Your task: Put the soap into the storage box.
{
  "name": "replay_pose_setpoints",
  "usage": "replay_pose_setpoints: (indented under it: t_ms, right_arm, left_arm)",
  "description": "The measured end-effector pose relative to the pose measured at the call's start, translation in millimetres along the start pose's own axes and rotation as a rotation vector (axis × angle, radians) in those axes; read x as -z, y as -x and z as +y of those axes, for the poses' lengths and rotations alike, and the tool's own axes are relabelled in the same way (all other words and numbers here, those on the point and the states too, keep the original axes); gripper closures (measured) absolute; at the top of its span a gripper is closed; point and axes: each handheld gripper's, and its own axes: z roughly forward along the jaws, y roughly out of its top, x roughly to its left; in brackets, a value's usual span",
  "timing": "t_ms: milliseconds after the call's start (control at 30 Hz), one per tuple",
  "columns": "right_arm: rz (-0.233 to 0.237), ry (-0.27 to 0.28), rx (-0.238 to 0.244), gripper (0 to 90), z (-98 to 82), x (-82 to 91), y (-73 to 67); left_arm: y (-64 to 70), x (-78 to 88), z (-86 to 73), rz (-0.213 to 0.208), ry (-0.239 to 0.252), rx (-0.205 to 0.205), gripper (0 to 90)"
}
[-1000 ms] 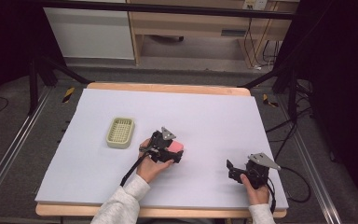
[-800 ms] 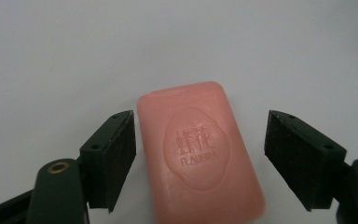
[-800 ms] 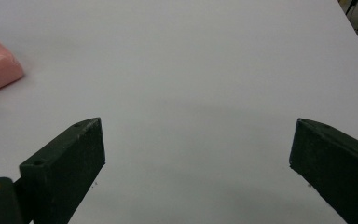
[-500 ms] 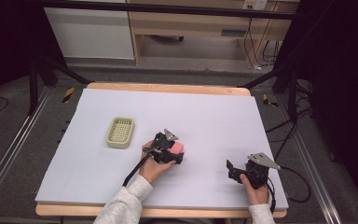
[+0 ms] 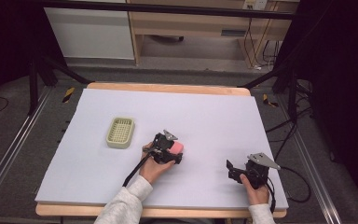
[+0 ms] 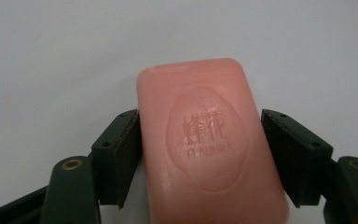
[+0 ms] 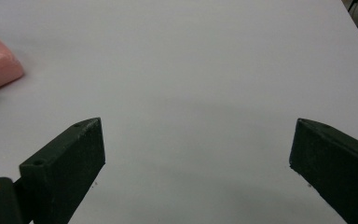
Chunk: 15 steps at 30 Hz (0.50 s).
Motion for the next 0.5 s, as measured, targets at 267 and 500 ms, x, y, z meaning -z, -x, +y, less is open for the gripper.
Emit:
replay_pose_setpoints:
  t_ms: [267, 500]
  right_arm:
    - [0.002, -0.002, 0.002, 3.6, -0.2, -0.3, 0.3]
    - [-0.001, -0.002, 0.004, 3.6, -0.2, -0.6, 0.4]
  left_arm:
    - [0.0, 1.3, -0.7, 0.017, 0.001, 0.001, 36.9]
    - [0.7, 1.4, -0.1, 0.02, -0.003, 0.007, 37.1]
